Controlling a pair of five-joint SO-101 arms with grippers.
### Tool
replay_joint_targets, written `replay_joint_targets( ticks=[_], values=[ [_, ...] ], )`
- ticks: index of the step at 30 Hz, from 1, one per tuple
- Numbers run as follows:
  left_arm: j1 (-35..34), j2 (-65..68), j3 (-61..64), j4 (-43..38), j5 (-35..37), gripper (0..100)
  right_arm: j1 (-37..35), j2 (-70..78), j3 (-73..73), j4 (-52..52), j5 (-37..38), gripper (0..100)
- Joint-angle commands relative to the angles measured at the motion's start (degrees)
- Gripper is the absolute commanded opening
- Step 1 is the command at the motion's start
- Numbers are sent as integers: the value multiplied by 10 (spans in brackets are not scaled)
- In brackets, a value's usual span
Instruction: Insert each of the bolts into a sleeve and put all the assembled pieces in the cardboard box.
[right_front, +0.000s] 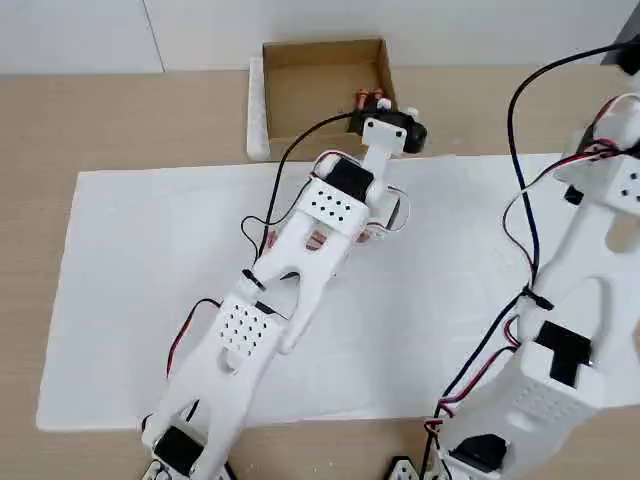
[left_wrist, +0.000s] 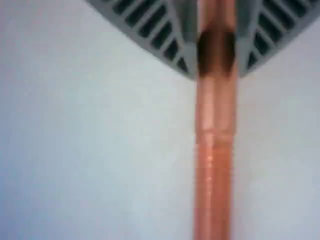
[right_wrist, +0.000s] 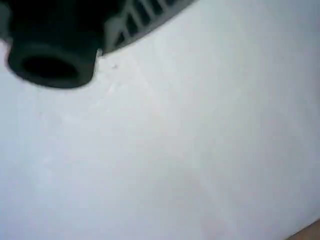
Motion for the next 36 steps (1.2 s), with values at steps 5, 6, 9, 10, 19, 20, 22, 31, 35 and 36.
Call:
replay_joint_targets(
  ticks=[5, 6, 9, 10, 19, 20, 22, 31, 35, 36],
  values=[
    [5, -4, -14, 17, 0, 115, 5, -39, -2, 6, 4, 4],
    [5, -4, -14, 17, 0, 111, 5, -39, -2, 6, 4, 4],
    [5, -3, -14, 17, 0, 85, 5, -39, -2, 5, 4, 4],
    [5, -3, -14, 16, 0, 70, 5, -39, -2, 5, 4, 4],
    [8, -4, -15, 14, -19, 28, 5, -39, -2, 5, 4, 4],
    [8, -4, -17, 13, -22, 14, 5, -39, -2, 5, 4, 4],
    [9, -4, -43, 18, -41, 5, 5, -39, -2, 5, 4, 4],
    [4, -4, -245, 119, -163, 6, 5, -39, -2, 5, 4, 4],
    [-28, -23, -285, 117, -272, 6, 5, -39, -2, 5, 4, 4],
    [-37, -38, -277, 117, -289, 6, 6, -39, -2, 5, 4, 4]
  ],
)
